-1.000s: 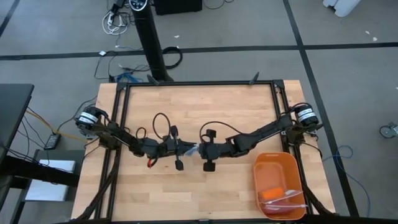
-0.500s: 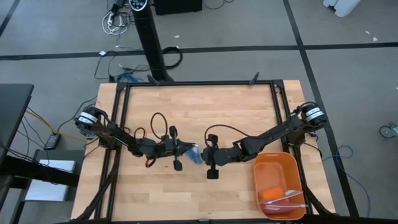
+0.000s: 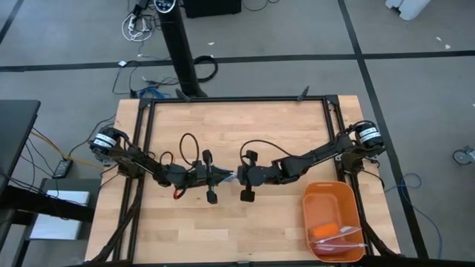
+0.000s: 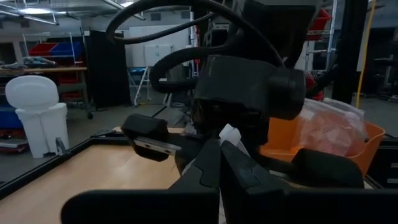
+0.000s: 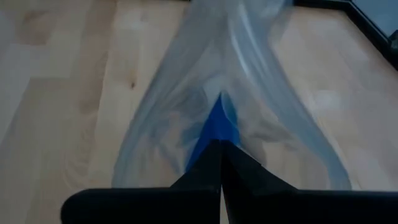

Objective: Roll bandage
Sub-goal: Put the blue bandage into the transparent zip lock bag

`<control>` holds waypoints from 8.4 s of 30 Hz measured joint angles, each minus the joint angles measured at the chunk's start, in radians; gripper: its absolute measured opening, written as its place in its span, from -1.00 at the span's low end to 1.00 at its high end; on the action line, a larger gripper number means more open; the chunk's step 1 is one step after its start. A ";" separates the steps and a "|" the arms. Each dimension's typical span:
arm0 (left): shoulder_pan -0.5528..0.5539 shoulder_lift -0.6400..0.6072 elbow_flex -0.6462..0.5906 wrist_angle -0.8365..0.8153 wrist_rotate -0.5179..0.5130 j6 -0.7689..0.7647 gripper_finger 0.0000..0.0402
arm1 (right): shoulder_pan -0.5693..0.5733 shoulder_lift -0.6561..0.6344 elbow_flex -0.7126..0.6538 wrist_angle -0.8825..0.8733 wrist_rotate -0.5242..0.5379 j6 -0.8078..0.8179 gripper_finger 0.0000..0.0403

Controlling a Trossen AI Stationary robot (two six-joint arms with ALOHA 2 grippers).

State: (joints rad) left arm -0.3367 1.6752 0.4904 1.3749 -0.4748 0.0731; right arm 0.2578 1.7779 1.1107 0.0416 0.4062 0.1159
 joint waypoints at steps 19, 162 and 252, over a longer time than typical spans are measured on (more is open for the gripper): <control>0.000 0.000 0.018 0.047 0.079 -0.023 -1.00 | 0.017 0.000 0.000 0.088 0.056 0.016 -0.67; 0.178 -0.362 0.050 -1.251 0.087 -0.146 0.13 | 0.074 0.033 0.056 -0.160 0.130 0.107 -0.32; 0.002 -0.352 -0.218 -0.248 0.251 -0.018 -0.76 | 0.082 -0.258 -0.142 0.235 -0.080 -0.335 -1.00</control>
State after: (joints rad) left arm -0.3343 1.3228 0.2728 1.1268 -0.2243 0.0550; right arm 0.3398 1.5196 0.9684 0.2763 0.3260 -0.2188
